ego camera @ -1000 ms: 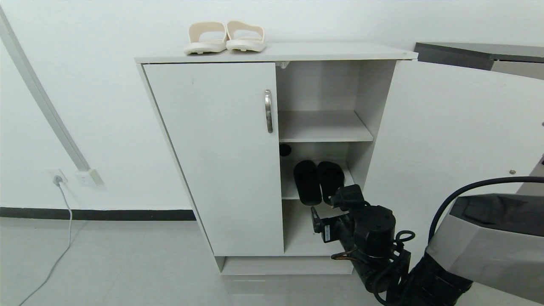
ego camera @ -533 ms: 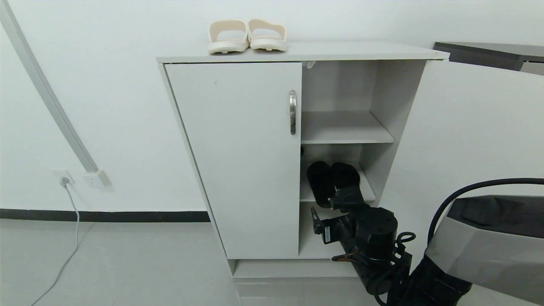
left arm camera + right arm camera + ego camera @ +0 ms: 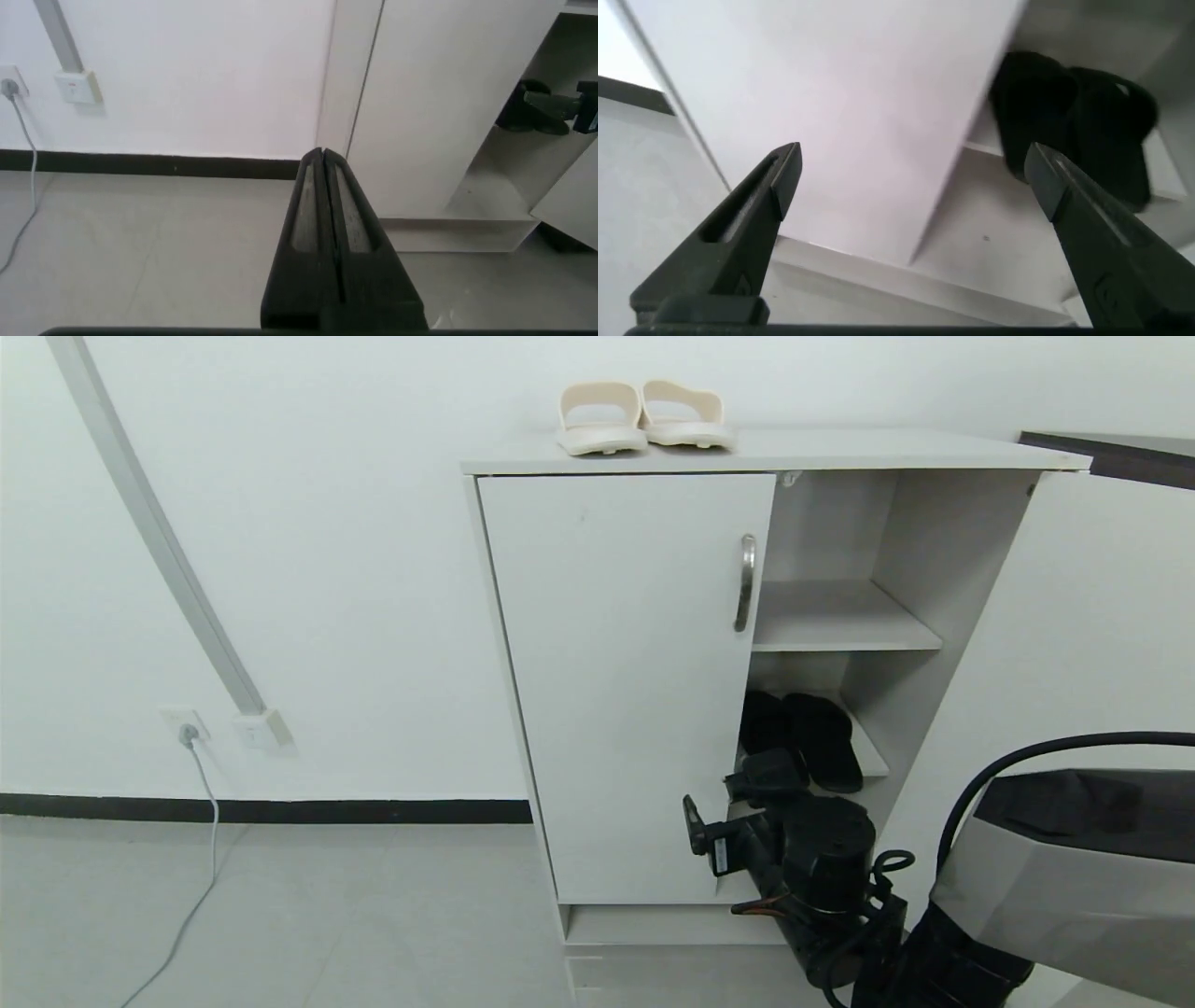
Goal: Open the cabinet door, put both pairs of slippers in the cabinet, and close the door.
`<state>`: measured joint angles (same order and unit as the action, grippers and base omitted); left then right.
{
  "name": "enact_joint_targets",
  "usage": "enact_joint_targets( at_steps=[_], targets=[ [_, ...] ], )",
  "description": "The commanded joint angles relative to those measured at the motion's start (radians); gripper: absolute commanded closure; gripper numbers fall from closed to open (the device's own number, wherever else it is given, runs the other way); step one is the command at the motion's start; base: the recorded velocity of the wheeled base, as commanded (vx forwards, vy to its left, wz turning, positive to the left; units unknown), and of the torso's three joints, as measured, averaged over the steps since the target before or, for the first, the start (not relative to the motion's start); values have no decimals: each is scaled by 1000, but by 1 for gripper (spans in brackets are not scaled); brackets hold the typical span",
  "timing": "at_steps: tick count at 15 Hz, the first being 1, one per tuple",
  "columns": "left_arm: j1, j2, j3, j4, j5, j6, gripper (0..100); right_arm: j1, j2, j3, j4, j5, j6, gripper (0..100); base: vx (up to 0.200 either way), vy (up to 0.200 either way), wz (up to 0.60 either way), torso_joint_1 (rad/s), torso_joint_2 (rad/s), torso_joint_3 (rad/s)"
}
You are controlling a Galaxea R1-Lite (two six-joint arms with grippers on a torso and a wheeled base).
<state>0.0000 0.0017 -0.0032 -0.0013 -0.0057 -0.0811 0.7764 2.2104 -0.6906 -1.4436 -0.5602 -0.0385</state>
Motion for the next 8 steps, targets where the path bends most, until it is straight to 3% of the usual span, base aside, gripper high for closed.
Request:
enact_joint_targets(
  at_steps=[1,4,8],
  targets=[
    [2,1,0,0,0,0,100,0,6,3,-8,2,-1,0,0,200,0,2,2,-2],
    [0,1,0,0,0,0,100,-5,12,8,-9,3,-9,0,0,200,0,-1,4,2],
    [0,0,0,0,0,0,100,-8,14,10,-8,10,-15,0,0,0,0,0,0,0]
  ],
)
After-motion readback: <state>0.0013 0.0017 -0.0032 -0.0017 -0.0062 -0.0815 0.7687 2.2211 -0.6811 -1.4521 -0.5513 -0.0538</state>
